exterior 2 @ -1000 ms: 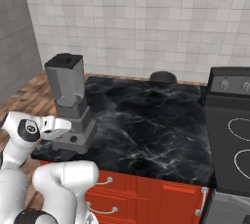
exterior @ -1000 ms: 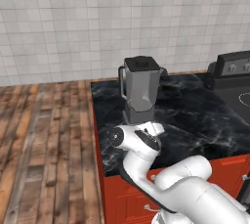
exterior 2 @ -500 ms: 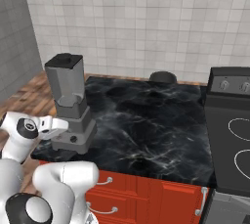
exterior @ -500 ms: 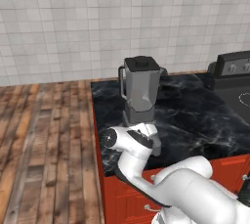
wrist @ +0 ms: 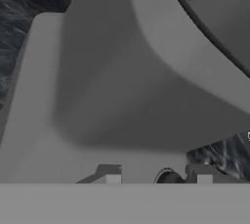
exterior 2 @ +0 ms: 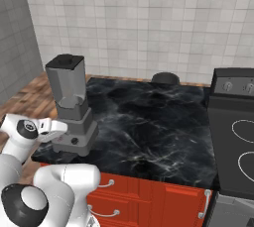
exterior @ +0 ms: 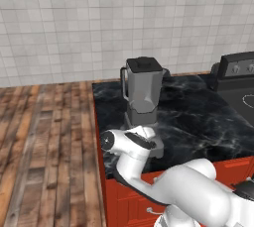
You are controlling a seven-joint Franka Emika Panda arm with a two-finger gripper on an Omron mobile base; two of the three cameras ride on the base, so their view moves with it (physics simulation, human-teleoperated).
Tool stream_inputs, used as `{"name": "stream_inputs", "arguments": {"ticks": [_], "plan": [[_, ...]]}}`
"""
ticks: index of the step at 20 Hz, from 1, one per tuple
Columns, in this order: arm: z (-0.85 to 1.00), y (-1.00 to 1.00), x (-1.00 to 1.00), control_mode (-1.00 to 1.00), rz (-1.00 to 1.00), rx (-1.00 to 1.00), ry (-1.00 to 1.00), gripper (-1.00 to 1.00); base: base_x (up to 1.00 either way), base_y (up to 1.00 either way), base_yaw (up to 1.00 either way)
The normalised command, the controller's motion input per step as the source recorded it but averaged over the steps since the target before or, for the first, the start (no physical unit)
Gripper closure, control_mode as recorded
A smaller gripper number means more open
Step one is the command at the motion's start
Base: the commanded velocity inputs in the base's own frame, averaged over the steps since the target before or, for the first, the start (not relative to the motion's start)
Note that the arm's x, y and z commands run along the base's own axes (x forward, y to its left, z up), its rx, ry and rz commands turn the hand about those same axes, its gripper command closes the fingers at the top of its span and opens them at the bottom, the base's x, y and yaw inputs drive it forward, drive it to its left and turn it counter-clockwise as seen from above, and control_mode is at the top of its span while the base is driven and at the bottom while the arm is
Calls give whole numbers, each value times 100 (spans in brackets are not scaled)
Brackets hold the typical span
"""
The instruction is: Open the blender lid, put the tangerine in the blender, close the lid, and start the blender.
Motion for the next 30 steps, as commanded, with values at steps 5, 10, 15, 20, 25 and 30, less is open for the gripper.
{"name": "stream_inputs", "arguments": {"ticks": [5, 10, 15, 20, 25, 30], "plan": [[-73, 0, -8, -100, 0, 2, 0, -100, 0, 0, 0], [-71, 0, -10, -100, 0, 5, 0, -100, 0, 0, 0], [-73, 0, -20, -100, 0, 7, 0, -100, 0, 0, 0], [-73, 0, -44, -100, 0, 7, 0, -100, 0, 0, 0], [-72, 0, -27, -100, 0, 6, 0, -100, 0, 0, 0], [-52, 0, 8, -100, 0, 4, 0, -100, 0, 0, 0]]}}
